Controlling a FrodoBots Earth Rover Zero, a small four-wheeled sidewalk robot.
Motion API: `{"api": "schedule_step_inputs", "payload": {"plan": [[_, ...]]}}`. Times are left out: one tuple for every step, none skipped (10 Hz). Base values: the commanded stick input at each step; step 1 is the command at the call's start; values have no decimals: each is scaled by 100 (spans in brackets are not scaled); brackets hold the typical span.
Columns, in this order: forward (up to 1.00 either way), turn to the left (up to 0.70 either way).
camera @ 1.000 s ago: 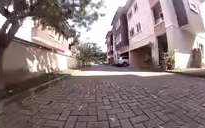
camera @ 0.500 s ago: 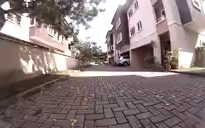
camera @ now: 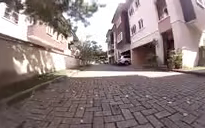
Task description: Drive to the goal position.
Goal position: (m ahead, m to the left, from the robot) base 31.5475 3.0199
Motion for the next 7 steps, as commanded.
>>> {"api": "schedule_step_inputs", "payload": {"plan": [[69, 3], [69, 3], [69, 3], [69, 3], [69, 3], [69, 3], [69, 3]]}}
